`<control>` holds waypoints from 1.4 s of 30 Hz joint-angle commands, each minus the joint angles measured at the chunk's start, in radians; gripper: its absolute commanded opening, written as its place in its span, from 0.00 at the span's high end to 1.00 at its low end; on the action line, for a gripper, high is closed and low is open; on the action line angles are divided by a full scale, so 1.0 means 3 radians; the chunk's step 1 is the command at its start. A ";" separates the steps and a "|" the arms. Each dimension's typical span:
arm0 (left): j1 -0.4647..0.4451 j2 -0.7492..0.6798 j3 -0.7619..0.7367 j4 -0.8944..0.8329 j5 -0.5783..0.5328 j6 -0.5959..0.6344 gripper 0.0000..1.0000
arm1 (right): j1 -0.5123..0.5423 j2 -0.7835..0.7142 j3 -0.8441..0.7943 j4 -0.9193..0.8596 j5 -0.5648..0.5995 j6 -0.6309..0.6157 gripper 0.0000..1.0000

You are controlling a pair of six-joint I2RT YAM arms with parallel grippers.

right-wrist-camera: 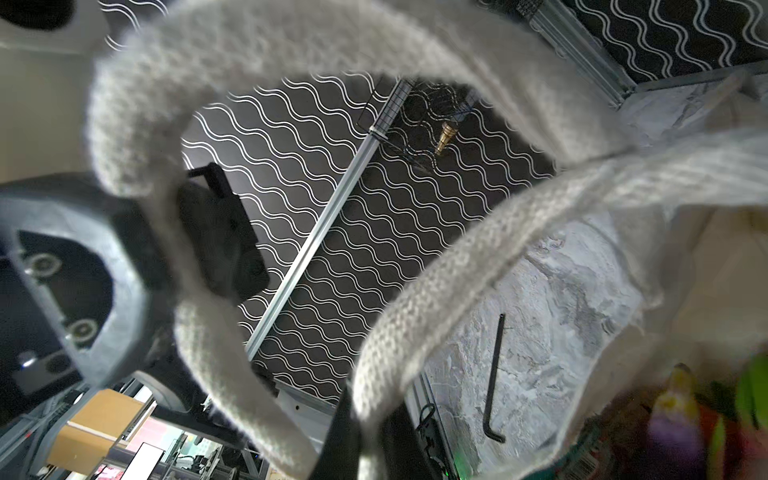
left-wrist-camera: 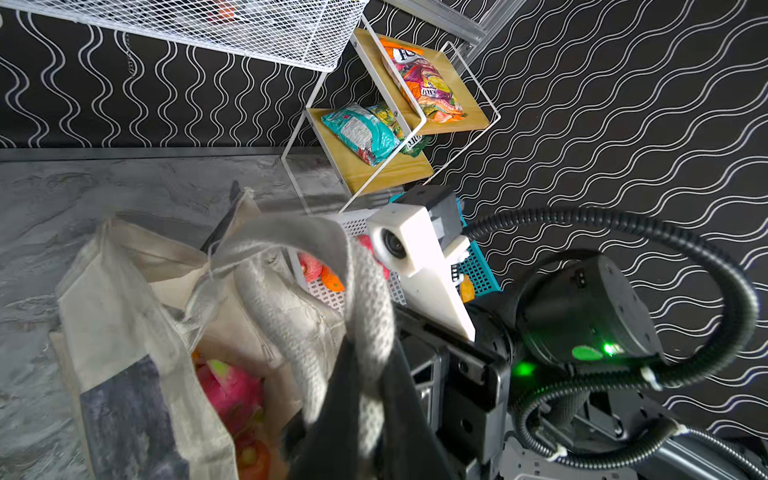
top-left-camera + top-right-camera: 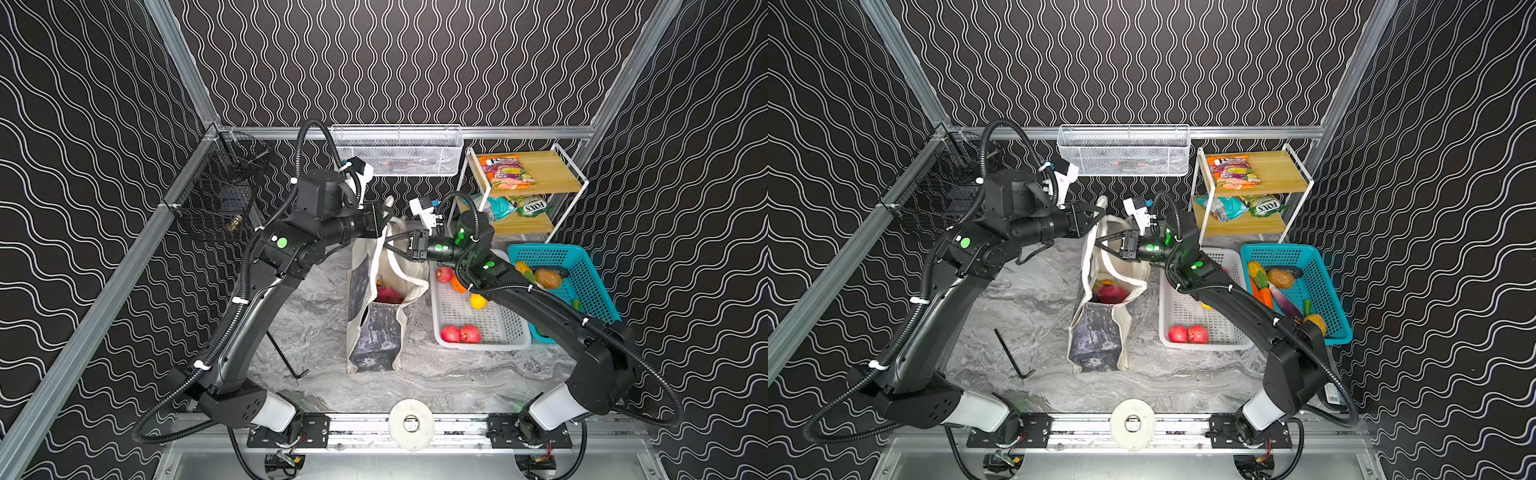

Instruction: Place the food into the grocery bag and tie it

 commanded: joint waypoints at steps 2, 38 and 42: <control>-0.0026 0.0051 0.0089 0.0180 -0.0134 0.0000 1.00 | 0.0026 0.0055 0.0000 0.0707 -0.0146 0.0330 1.00; -0.0086 -0.0016 -0.0223 0.0166 0.0501 0.0006 1.00 | -0.0106 0.0891 0.0506 0.2068 0.0147 0.1080 1.00; -0.0112 -0.0051 -0.0309 0.0113 0.0504 0.0016 1.00 | -0.0125 0.0794 0.0355 0.2194 0.0366 0.1016 1.00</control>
